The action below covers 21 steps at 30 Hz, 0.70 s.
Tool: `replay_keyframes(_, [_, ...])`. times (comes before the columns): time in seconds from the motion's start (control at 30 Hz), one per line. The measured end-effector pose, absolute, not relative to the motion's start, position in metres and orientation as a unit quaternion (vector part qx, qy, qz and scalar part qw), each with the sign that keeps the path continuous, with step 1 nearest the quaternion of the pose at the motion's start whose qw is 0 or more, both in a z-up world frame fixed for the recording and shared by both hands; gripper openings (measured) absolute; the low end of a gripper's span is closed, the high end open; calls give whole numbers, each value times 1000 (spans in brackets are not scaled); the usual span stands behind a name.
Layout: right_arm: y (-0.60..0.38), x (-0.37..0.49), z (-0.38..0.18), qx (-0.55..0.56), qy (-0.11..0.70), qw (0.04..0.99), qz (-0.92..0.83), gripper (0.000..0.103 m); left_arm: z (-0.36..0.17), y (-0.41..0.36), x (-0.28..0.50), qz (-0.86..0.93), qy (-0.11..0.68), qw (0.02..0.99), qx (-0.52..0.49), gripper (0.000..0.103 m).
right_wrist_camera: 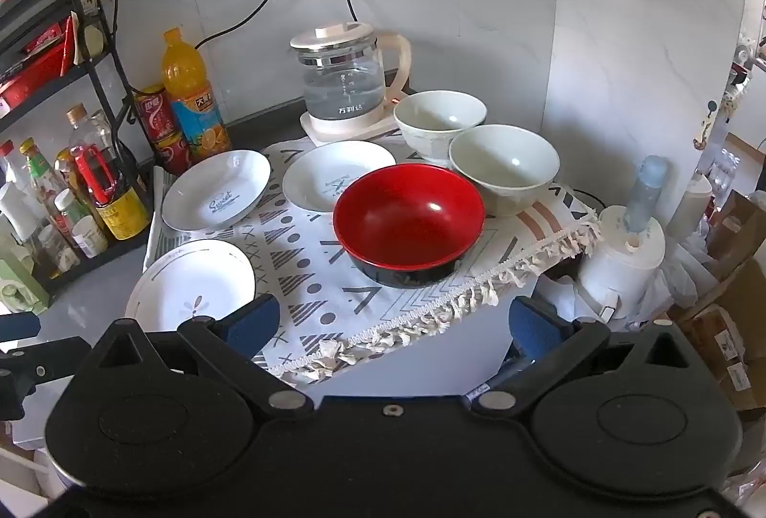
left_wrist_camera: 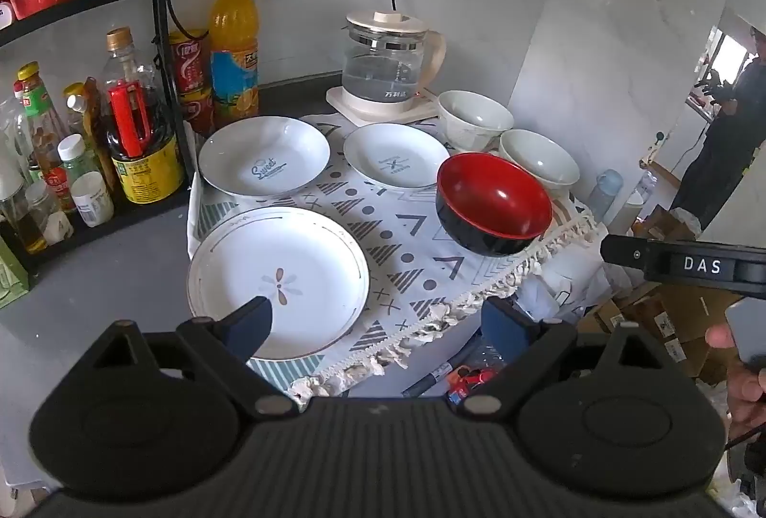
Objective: Organize plates and bowls
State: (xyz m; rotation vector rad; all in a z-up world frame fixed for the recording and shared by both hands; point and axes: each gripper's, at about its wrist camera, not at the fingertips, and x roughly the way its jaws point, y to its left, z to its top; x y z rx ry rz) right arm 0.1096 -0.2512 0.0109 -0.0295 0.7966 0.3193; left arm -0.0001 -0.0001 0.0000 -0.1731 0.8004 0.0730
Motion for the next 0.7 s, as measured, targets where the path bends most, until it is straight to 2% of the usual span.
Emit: replay_keyframes(0.7, [-248,102,16,-23,385,906,175,103,9,0,-6,35,382,918,-101,93])
